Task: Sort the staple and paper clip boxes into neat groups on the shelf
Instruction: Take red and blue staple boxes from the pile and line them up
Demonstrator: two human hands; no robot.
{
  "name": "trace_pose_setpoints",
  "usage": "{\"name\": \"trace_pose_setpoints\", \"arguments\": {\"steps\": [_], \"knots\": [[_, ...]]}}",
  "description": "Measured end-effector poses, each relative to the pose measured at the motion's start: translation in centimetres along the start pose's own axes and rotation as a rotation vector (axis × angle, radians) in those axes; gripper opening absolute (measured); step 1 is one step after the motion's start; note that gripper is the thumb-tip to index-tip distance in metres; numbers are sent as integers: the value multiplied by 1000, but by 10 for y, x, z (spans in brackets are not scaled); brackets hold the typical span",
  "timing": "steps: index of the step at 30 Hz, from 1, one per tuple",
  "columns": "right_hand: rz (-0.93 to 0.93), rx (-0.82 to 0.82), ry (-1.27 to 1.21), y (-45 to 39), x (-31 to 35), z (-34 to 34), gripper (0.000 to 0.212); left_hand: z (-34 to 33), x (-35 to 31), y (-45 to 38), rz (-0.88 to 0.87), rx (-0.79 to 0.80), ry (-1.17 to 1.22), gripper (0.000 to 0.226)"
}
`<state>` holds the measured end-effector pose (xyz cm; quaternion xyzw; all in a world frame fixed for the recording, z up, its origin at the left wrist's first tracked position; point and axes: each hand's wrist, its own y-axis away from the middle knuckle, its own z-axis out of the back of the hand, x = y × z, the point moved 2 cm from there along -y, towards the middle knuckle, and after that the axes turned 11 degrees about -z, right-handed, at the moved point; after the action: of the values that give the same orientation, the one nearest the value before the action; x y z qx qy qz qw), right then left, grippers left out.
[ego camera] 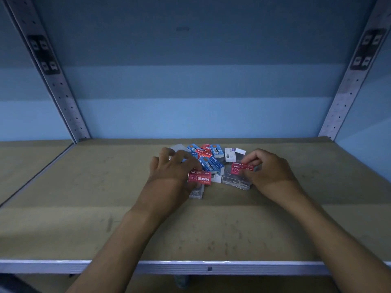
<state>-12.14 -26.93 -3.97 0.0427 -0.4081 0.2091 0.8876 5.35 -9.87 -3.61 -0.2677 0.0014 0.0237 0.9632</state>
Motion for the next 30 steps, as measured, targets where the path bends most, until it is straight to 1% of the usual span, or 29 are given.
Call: {"name": "trace_pose_setpoints", "arguments": {"steps": [3,8,11,13,18,20,23,30], "knots": [[-13,5,-38,4,-2,7,16,3,-7,0,-3,-41,66,26],[-23,53,-75,16,-3,17,12,5,-16,0,55,-51,321,22],[4,103,-83,28,-1,23,10,11,-23,4,111,-71,391,18],[44,110,-54,35,1,27,13,15,-27,9,136,-83,439,18],[103,148,-24,51,4,35,20,25,-31,24,133,-111,486,20],[118,162,0,56,5,38,20,29,-31,28,151,-107,487,15],[124,182,29,62,6,39,19,31,-29,32,185,-95,528,16],[107,249,129,64,1,35,16,27,-29,37,210,40,552,16]]}}
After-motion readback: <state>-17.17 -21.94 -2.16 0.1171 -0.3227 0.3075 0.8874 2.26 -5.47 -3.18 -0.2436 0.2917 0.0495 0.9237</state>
